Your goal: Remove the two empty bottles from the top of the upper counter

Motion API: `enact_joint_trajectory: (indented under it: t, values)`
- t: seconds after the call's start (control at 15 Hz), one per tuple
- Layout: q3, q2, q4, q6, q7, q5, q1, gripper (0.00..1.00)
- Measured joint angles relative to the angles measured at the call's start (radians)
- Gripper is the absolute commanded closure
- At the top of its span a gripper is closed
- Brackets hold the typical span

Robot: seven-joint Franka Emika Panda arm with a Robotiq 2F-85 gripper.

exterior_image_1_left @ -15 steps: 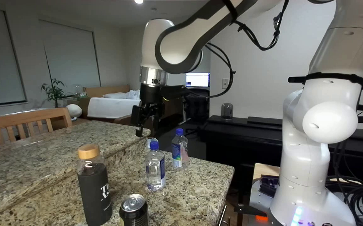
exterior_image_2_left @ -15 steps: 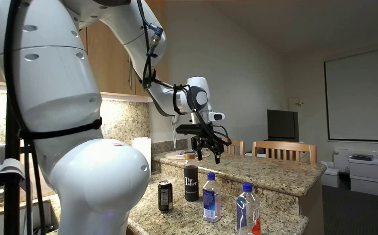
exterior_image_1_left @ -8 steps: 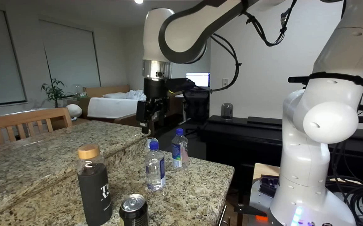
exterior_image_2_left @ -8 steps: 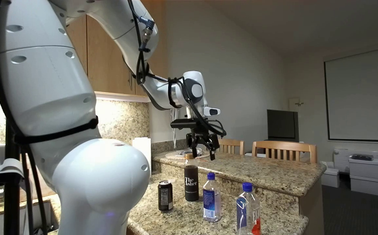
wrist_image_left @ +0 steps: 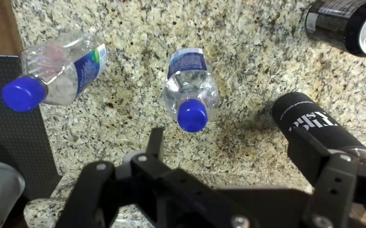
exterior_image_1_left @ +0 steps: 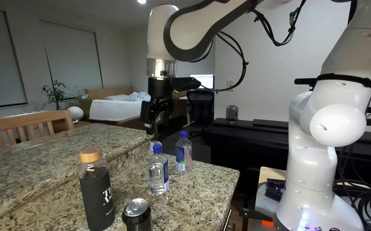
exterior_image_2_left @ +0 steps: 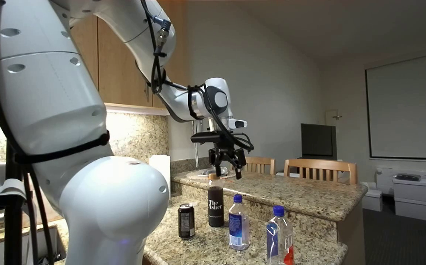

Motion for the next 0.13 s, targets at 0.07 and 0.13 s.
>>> enact_joint_trajectory:
  t: [0.07,0.13]
  values:
    - [0.0,0.0,0.0,0.0,0.0,0.0,0.0,0.0]
    - [0.0,0.0,0.0,0.0,0.0,0.0,0.0,0.0]
